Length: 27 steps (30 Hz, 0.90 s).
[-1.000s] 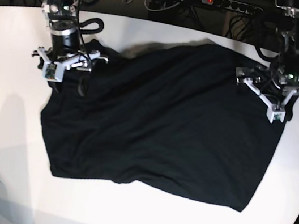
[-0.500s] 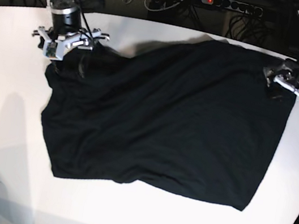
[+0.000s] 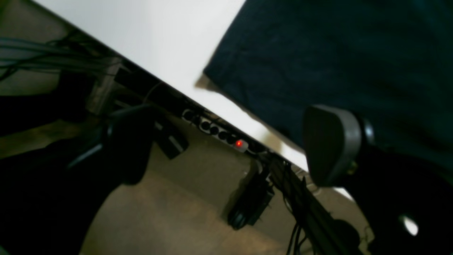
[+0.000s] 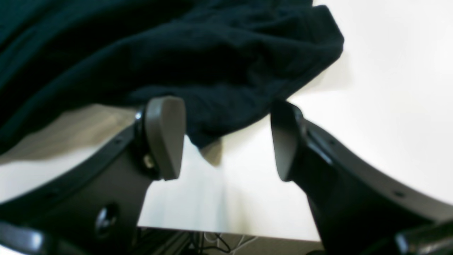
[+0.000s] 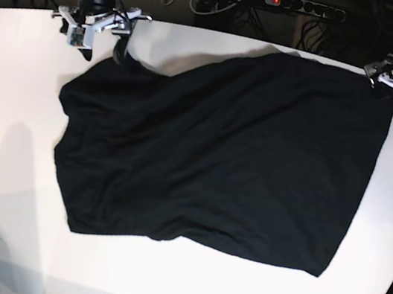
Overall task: Layout the t-shirt on the table in an organized manner, then fold the t-shirt properly
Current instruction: 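Pull the held corners apart to spread the shirt flat, then release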
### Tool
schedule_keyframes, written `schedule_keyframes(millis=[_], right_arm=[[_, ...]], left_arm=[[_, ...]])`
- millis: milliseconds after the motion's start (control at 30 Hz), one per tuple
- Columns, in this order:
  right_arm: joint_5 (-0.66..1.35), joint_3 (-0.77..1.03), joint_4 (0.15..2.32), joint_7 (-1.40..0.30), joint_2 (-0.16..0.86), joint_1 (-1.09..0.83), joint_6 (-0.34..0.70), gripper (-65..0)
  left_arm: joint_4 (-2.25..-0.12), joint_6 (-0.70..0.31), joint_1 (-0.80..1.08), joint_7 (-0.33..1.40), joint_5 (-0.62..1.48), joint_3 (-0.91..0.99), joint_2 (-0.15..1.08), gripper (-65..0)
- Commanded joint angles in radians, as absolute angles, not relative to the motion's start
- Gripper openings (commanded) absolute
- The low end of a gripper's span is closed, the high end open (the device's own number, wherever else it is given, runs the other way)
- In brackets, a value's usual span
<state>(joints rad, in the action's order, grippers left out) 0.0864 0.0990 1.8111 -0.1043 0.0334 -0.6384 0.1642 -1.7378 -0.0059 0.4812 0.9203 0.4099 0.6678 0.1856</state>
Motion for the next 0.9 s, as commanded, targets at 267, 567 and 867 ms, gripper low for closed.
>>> schedule_keyframes(millis=[267, 567, 867], right_arm=[[0.093, 0.128, 1.748, -0.079, 0.035, -0.647, 0.171, -24.4], [0.091, 0.030, 1.744, -0.079, 0.022, -0.661, 0.171, -23.1], [0.090, 0.031, 1.655, -0.079, 0.028, -0.567, 0.171, -23.5]], left_arm=[[-1.646, -0.005, 0.440, 0.855, 0.409, 0.673, 0.208, 0.0], [-1.624, -0.005, 0.410, 0.855, 0.409, 0.674, 0.226, 0.0], [-1.624, -0.005, 0.410, 0.855, 0.410, 0.673, 0.226, 0.0]])
